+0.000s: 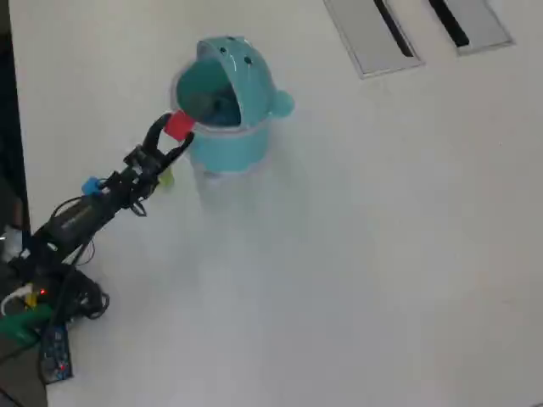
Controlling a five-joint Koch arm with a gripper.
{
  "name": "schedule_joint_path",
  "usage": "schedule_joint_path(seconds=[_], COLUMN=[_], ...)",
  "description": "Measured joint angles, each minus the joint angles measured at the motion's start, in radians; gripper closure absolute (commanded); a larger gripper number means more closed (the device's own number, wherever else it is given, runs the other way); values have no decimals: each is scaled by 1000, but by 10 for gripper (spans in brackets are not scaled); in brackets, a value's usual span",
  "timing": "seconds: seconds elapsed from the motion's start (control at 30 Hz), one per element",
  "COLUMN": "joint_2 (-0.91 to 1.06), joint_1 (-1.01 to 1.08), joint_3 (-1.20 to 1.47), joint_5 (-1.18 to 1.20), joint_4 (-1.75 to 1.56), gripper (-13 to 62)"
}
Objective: Grasp RGB lego blocks and put them in the bin one by one.
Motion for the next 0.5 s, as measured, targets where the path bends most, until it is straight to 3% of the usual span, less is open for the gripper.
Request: schedule_joint_path(seconds=[0.3, 0.5], joint_2=[-178, -417], joint_1=[-58, -84], joint_3=[-239, -566], joint_5=[-38, -81], joint_4=[26, 84], gripper=[417, 417])
